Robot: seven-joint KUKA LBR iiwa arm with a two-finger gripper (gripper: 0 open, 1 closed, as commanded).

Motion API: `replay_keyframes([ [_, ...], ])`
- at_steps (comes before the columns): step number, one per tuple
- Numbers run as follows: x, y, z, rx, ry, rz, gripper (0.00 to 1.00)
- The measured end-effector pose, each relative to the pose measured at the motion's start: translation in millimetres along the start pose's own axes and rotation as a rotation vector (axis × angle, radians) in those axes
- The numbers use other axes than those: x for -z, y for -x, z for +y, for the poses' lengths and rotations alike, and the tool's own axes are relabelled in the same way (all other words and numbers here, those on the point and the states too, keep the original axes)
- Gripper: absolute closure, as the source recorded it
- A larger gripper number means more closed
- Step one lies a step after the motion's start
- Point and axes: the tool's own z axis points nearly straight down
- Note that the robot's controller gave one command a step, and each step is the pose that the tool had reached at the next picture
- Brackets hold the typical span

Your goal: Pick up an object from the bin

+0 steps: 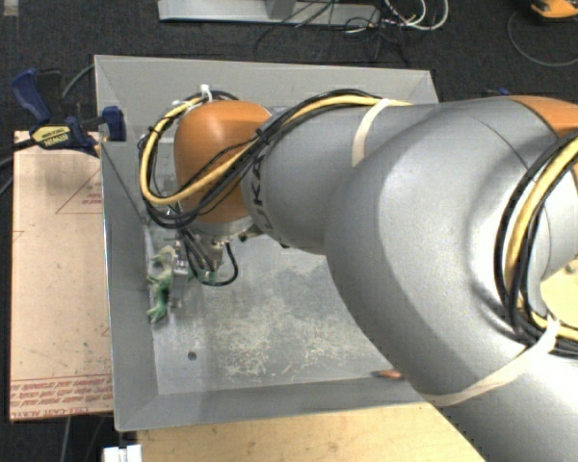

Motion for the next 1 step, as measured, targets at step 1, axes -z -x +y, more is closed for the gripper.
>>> replay_keyframes([
  [1,1.7,-0.2,-0.6,0.0,-0.001,0.0,1.0],
])
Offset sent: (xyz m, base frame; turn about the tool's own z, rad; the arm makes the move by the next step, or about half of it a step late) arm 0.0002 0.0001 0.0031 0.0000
